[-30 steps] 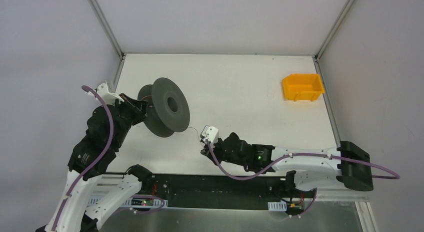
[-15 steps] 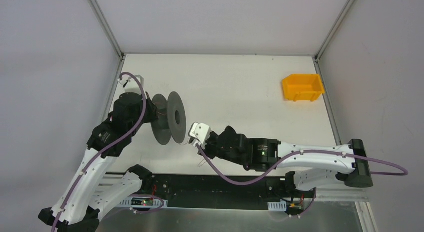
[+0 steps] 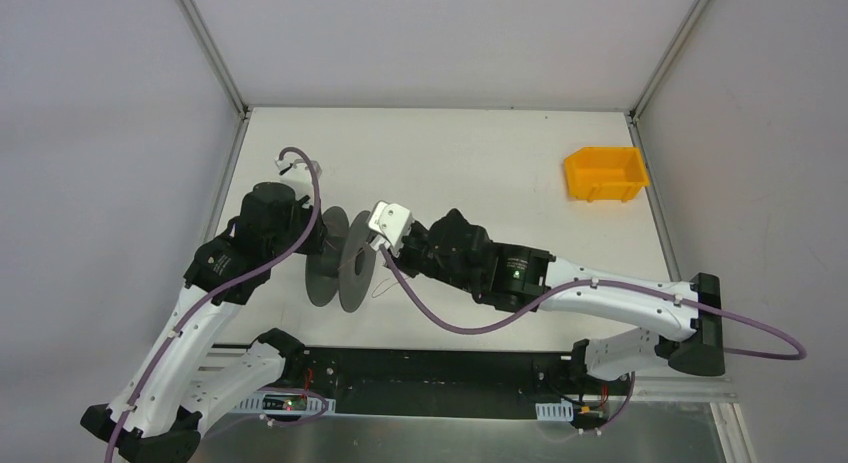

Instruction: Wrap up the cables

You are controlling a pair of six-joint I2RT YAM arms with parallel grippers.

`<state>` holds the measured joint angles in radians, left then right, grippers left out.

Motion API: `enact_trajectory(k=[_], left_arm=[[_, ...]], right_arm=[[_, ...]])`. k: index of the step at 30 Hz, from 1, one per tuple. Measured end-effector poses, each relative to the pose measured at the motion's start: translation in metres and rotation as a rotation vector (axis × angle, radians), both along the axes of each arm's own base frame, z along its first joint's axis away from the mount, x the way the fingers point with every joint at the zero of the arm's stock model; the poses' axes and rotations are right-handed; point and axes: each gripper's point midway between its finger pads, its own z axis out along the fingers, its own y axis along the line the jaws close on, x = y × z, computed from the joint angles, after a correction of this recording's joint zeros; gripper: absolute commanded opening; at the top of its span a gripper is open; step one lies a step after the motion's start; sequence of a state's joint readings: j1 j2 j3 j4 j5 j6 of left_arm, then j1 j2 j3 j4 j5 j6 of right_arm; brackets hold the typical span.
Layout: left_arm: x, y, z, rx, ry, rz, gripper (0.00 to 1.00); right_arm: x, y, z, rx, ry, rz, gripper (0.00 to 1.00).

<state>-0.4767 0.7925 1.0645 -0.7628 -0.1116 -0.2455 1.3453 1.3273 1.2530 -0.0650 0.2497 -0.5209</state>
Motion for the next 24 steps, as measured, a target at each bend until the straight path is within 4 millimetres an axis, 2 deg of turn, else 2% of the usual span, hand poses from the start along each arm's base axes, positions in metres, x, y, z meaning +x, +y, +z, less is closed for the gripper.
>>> enact_trajectory(k=[4, 7, 11, 14, 17, 22, 24], left_arm=[[-0.005, -0.007, -0.002, 0.028, 0.002, -0.1, 0.0], [-0.012, -0.016, -0.002, 0.032, 0.004, -0.193, 0.0], [-0.023, -0.027, -0.003, 0.022, 0.014, -0.301, 0.0], [-0.03, -0.033, 0.0, 0.0, 0.009, -0.352, 0.0], [-0.035, -0.035, 0.004, -0.018, -0.007, -0.375, 0.0], [-0.042, -0.039, 0.01, -0.053, 0.002, -0.392, 0.0], [-0.044, -0.042, 0.017, -0.073, -0.008, -0.402, 0.0]], right_arm=[[0.012, 0.006, 0.006, 0.018, 0.019, -0.013, 0.0], [0.029, 0.006, 0.008, 0.027, 0.03, -0.05, 0.0], [0.052, -0.002, -0.003, 0.006, 0.062, -0.103, 0.0], [0.07, -0.013, -0.018, -0.029, 0.107, -0.147, 0.0], [0.078, -0.023, -0.035, -0.046, 0.152, -0.169, 0.03], [0.072, -0.044, -0.079, -0.084, 0.257, -0.176, 0.06], [0.068, -0.05, -0.089, -0.086, 0.295, -0.168, 0.07]])
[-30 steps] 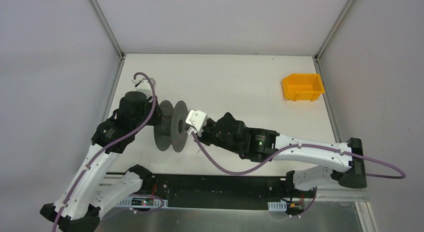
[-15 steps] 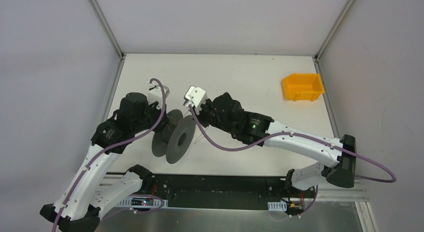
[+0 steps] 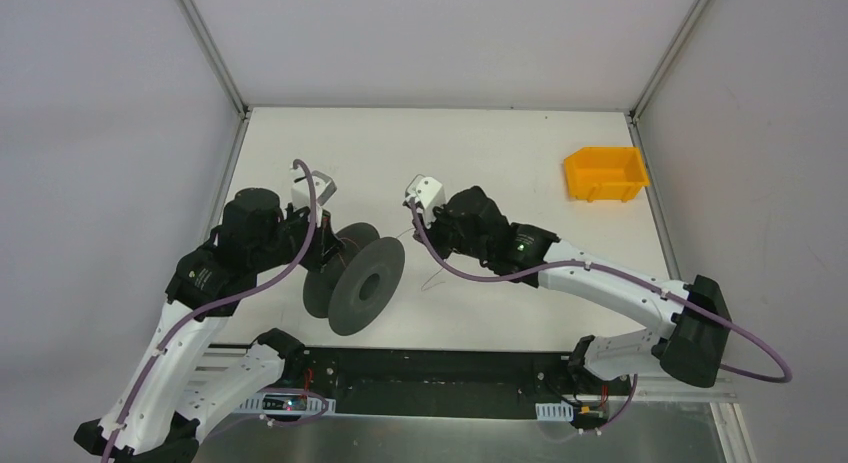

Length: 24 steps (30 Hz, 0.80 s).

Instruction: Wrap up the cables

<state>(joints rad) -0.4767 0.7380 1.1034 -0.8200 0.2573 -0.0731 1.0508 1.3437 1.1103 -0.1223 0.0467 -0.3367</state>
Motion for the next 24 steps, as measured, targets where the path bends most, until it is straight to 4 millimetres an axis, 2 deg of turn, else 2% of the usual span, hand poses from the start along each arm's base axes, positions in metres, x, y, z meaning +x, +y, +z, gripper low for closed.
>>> enact_trajectory(k=[3, 10, 15, 24], left_arm=[[-0.003, -0.003, 0.012, -0.038, -0.012, -0.004, 0.0], [-0.009, -0.005, 0.039, -0.141, -0.023, 0.039, 0.0], [-0.008, -0.007, 0.051, -0.231, -0.014, 0.102, 0.0], [-0.003, 0.014, 0.072, -0.336, -0.073, 0.286, 0.0]], right_arm=[[-0.005, -0.009, -0.006, 0.025, 0.045, 0.003, 0.07], [-0.016, -0.015, -0.004, 0.124, 0.099, 0.021, 0.08], [-0.027, -0.014, -0.019, 0.176, 0.164, 0.027, 0.1], [-0.041, -0.007, -0.03, 0.3, 0.266, 0.03, 0.14]])
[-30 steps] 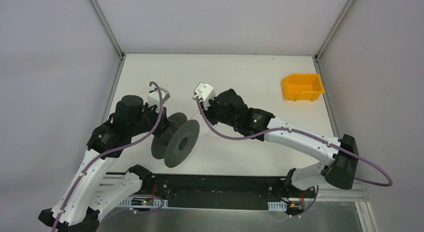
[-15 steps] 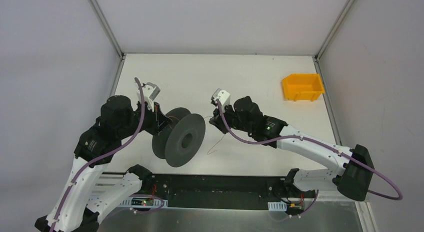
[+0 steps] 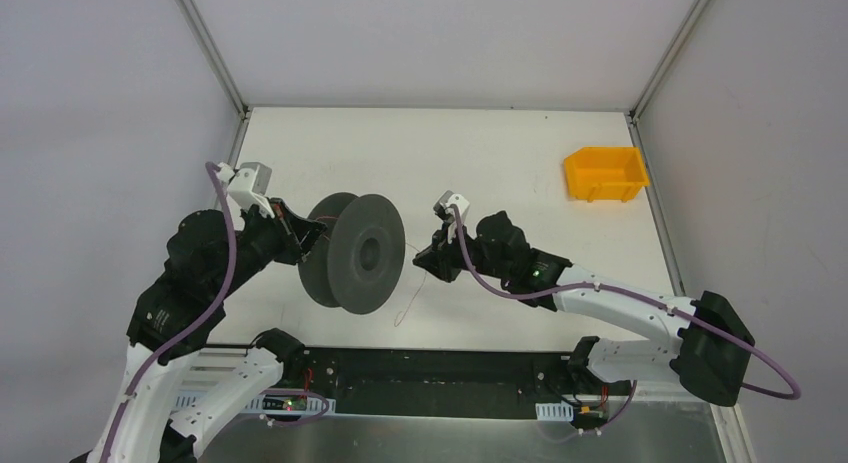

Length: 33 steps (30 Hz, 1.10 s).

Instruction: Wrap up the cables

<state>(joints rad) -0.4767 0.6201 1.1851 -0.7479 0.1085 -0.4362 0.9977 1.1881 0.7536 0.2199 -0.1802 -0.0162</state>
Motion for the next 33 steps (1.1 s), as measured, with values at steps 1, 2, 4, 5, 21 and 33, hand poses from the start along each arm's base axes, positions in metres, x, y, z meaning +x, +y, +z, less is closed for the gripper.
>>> enact_trajectory(k=[1, 2, 4, 5, 21, 33], left_arm=[[0.0, 0.003, 0.003, -0.011, -0.009, 0.018, 0.0], [-0.001, 0.005, 0.006, -0.027, -0.019, 0.034, 0.0], [-0.002, 0.009, 0.013, -0.056, -0.035, 0.063, 0.0], [-0.001, 0.01, 0.015, -0.07, -0.041, 0.075, 0.0], [0.005, 0.021, 0.034, -0.172, -0.077, 0.183, 0.0], [0.015, 0.034, 0.041, -0.18, -0.123, 0.271, 0.0]], right_arm=[[-0.001, 0.001, -0.001, 0.008, 0.008, -0.001, 0.14], [-0.002, 0.002, 0.0, 0.024, 0.017, 0.0, 0.14], [-0.004, 0.004, 0.001, 0.047, 0.032, 0.003, 0.15], [-0.004, 0.005, 0.002, 0.058, 0.036, 0.003, 0.15], [-0.029, 0.034, -0.003, 0.117, 0.087, 0.065, 0.18], [-0.056, 0.044, -0.021, 0.092, 0.093, 0.096, 0.11]])
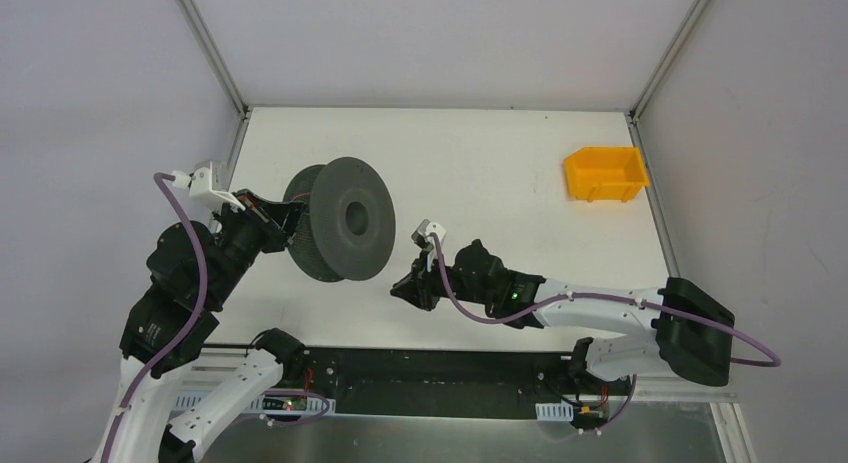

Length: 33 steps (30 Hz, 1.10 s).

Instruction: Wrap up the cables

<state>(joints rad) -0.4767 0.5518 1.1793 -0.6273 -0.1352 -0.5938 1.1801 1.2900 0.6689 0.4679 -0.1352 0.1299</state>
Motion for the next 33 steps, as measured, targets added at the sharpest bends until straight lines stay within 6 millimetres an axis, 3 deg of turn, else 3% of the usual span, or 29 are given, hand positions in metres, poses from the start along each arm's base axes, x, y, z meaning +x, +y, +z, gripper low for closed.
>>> enact_trajectory(k=[4, 13, 17, 23, 29, 33], left_arm=[[0.001, 0.0, 0.0, -0.002, -0.001, 0.006, 0.0], [0.002, -0.001, 0.001, -0.02, -0.003, 0.007, 0.0], [0.003, -0.002, 0.001, -0.027, 0.003, 0.006, 0.0], [0.002, -0.006, 0.003, -0.072, 0.011, -0.001, 0.0], [0.002, -0.01, 0.011, -0.117, 0.002, -0.012, 0.0], [0.003, -0.009, 0.016, -0.127, -0.008, -0.008, 0.0]], right_arm=[[0.004, -0.003, -0.007, -0.022, -0.026, -0.017, 0.13], [0.026, -0.006, -0.002, 0.006, -0.148, -0.099, 0.51], [0.037, -0.013, -0.006, 0.016, -0.202, -0.138, 0.6], [0.052, -0.005, 0.007, 0.082, -0.291, -0.166, 0.67], [0.06, 0.025, -0.016, 0.097, -0.283, -0.153, 0.68], [0.067, 0.04, -0.016, 0.118, -0.287, -0.166, 0.69]])
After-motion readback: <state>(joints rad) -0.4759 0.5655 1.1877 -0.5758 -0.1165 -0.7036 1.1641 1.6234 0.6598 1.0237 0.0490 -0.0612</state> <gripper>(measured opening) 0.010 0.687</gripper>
